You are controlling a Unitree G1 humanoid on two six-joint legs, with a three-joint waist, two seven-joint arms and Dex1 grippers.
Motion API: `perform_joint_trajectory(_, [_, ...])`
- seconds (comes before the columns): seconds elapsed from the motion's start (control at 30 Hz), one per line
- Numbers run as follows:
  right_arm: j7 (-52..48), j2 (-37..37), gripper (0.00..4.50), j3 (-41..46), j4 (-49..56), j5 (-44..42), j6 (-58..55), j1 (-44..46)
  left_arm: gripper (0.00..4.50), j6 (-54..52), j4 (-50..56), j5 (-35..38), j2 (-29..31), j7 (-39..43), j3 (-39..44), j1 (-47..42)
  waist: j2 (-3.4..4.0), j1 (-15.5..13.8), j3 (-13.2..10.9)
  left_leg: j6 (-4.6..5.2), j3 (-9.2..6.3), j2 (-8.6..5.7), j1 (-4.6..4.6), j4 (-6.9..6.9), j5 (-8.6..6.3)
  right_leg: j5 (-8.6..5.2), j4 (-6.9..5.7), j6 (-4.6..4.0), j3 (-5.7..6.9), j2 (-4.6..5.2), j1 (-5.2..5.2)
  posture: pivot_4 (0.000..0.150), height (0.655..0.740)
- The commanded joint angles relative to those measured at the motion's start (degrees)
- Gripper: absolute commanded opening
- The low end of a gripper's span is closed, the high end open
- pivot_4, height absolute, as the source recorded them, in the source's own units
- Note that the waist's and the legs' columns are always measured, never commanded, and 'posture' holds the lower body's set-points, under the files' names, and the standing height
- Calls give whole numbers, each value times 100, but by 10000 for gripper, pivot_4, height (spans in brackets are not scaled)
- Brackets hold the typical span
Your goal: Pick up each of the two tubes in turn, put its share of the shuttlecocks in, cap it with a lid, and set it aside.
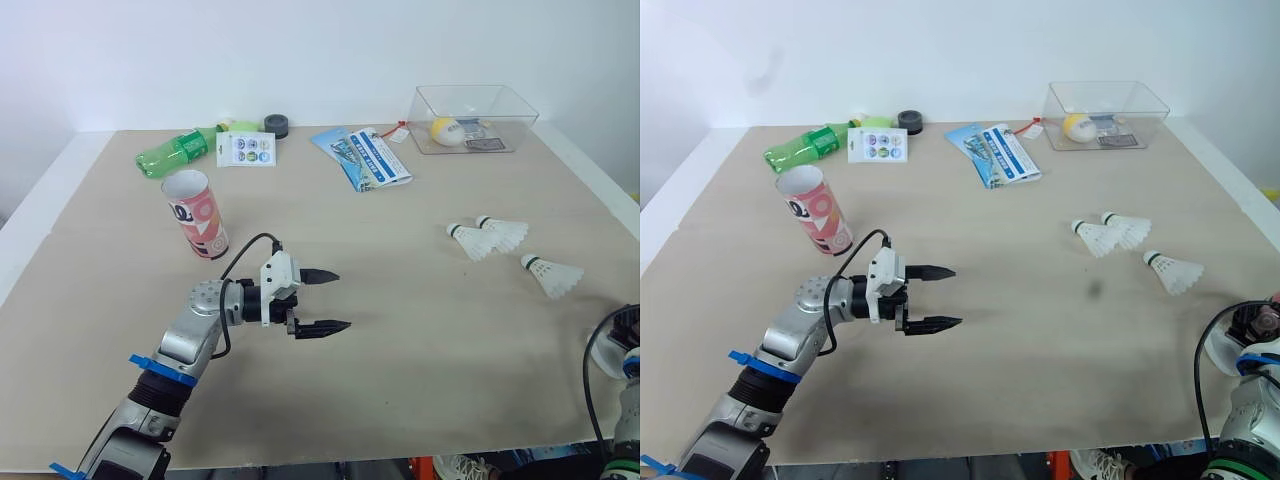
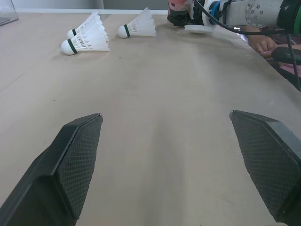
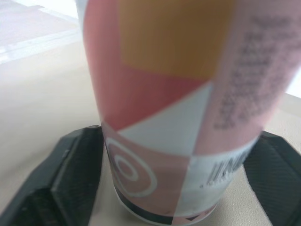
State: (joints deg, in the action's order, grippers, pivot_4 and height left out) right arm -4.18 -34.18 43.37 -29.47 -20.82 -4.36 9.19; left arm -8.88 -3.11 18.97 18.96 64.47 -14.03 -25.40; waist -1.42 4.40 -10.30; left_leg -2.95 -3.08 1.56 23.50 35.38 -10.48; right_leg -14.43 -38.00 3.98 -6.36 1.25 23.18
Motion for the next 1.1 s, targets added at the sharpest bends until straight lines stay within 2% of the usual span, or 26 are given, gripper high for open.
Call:
perform_joint_trajectory(0.03, [-34, -159, 44403, 51, 250, -18, 66, -85, 45000, 51, 186, 21, 2, 43, -14, -47, 0, 0, 0, 0, 0, 0, 0, 0, 0, 0, 0, 0, 0, 0, 0, 1500, 7400])
perform_joint_trajectory(0.3, [-168, -229, 44403, 108, 1202, -151, -390, -513, 45000, 82, 95, 24, -57, 97, -57, -101, 2, -5, 1, 0, 1, 0, 0, 0, 0, 0, 0, 0, -1, 0, 0, 1500, 7400])
perform_joint_trajectory(1.1, [155, 532, 44403, 351, 3560, -486, -1447, -1803, 45000, 142, -330, -2, -235, 531, -244, -378, 2, -12, 1, 0, 0, 0, 3, 0, 0, -2, 0, -2, -1, 1, 3, 1500, 7400])
